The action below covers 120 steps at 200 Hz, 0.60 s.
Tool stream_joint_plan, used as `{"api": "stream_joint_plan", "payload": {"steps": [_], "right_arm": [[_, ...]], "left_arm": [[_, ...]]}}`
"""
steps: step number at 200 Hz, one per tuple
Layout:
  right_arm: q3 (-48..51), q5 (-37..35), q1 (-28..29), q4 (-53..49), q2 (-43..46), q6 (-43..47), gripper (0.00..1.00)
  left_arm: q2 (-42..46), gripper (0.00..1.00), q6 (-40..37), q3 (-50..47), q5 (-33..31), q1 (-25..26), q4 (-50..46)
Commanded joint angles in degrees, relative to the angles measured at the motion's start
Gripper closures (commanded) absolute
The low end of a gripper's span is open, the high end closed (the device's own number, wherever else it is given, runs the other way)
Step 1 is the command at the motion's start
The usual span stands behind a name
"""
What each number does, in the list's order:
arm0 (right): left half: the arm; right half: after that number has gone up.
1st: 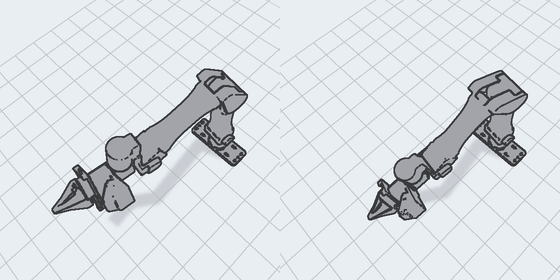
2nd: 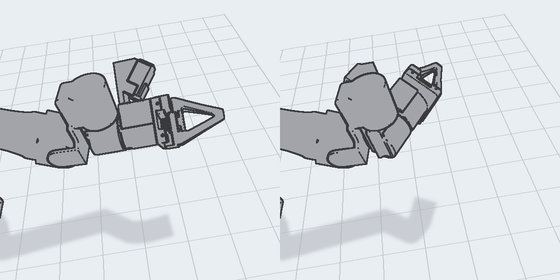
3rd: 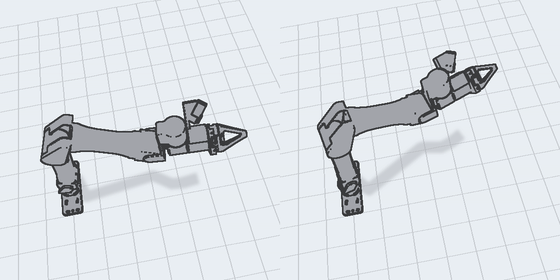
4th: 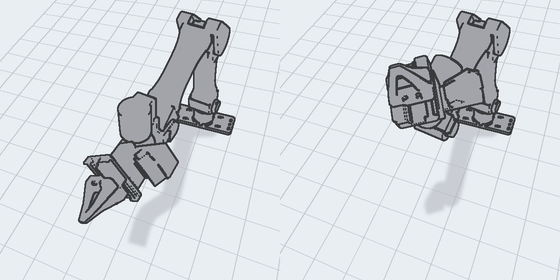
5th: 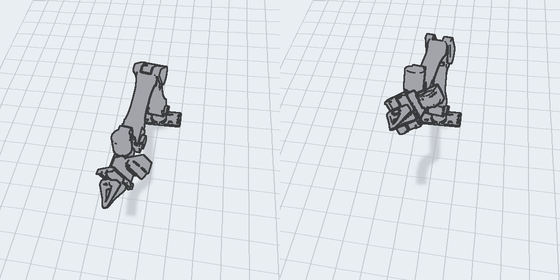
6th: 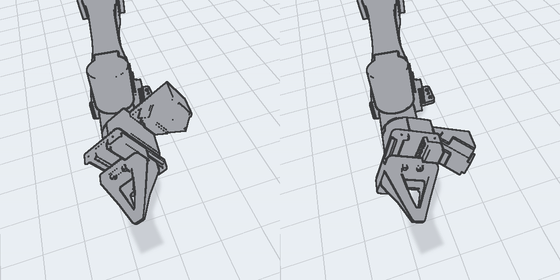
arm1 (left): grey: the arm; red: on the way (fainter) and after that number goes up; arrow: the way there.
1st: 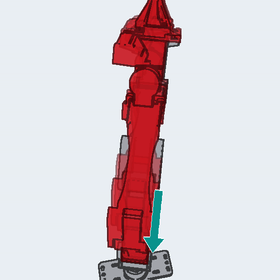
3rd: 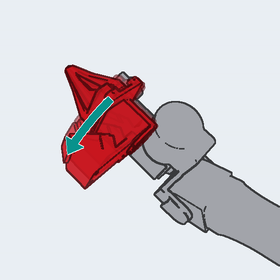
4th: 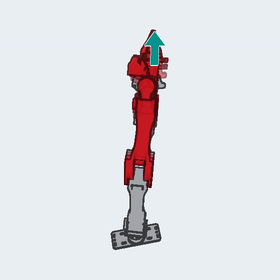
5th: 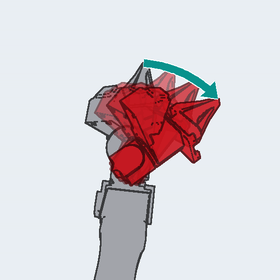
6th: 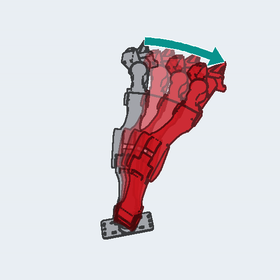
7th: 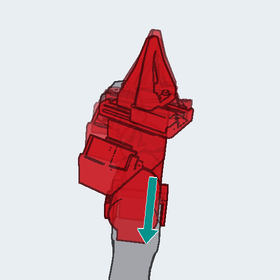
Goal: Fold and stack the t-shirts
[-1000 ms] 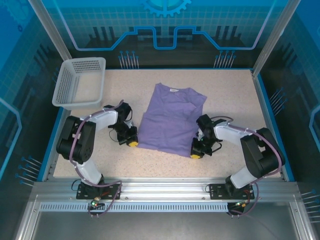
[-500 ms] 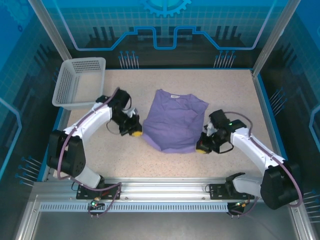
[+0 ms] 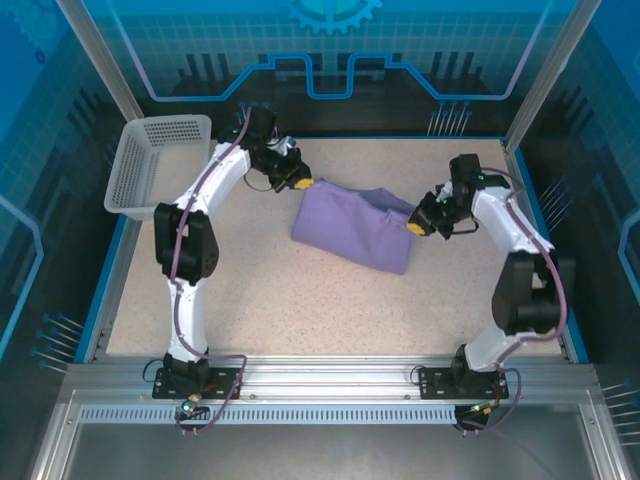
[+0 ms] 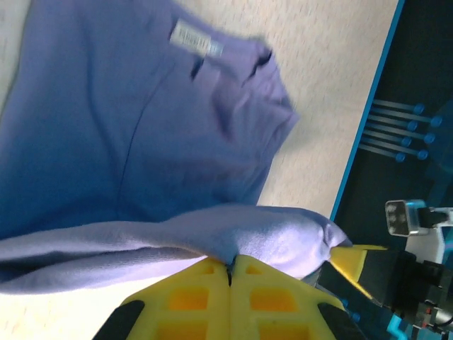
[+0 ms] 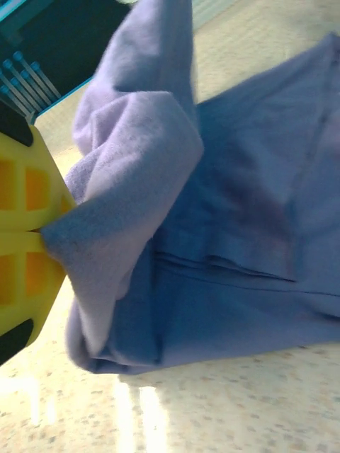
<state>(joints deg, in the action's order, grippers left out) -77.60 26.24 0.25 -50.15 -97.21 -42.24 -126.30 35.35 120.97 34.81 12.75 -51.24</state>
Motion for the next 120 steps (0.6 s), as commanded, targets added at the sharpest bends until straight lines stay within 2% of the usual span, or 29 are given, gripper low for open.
{"api": "stream_joint_plan", "payload": {"steps": [1, 27, 33, 38, 44, 45, 49, 50, 55, 64, 71, 92, 120], "right_arm": [[-7.7, 2.1, -1.3, -0.9, -8.2, -2.9, 1.0], [-19.5, 3.5, -2.6, -2.1, -20.3, -5.2, 1.0], [-22.7, 3.4, -2.9, -2.7, -23.0, -5.6, 1.0], [-25.7, 3.1, -3.1, -3.8, -25.6, -6.0, 0.99], [-29.4, 2.8, -3.4, -5.4, -29.0, -6.1, 0.92], [-30.8, 2.7, -3.5, -6.2, -30.0, -6.2, 0.88], [-33.1, 2.5, -3.7, -7.4, -31.8, -6.3, 0.82], [-34.5, 2.3, -3.9, -8.3, -32.8, -6.5, 0.77], [-37.7, 1.6, -4.3, -10.6, -35.1, -6.8, 0.68], [-41.8, 0.1, -5.0, -13.5, -38.0, -7.8, 0.55], [-42.8, -0.5, -5.6, -14.3, -38.4, -9.0, 0.47], [-38.5, -2.4, -6.1, -12.1, -32.9, -11.8, 0.4], [-25.8, -4.1, -5.0, -4.5, -21.4, -11.2, 0.36]], "left_arm": [[-6.4, 1.0, 4.3, 7.0, -0.2, -1.6, 1.0], [-14.6, 0.96, 10.0, 12.0, -2.0, -2.6, 8.5], [-16.9, 0.89, 12.3, 13.8, -2.2, -2.9, 9.8], [-19.0, 0.74, 13.4, 15.7, -1.8, -3.1, 10.8], [-21.5, 0.56, 14.8, 18.2, -2.1, -3.3, 11.4], [-21.9, 0.55, 15.1, 18.8, -2.1, -3.4, 11.3], [-23.5, 0.51, 15.7, 20.8, -2.6, -3.6, 11.0], [-23.9, 0.5, 15.8, 21.3, -2.9, -3.6, 10.8], [-25.6, 0.46, 16.5, 23.7, -3.7, -4.0, 9.6], [-27.2, 0.28, 17.5, 26.6, -4.9, -4.8, 8.7], [-26.9, 0.22, 18.3, 26.7, -5.3, -5.4, 9.4], [-22.2, 0.1, 16.3, 24.5, -8.1, -5.9, 9.8], [-11.1, 0.15, 11.5, 14.3, -13.2, -4.1, 9.1]]}}
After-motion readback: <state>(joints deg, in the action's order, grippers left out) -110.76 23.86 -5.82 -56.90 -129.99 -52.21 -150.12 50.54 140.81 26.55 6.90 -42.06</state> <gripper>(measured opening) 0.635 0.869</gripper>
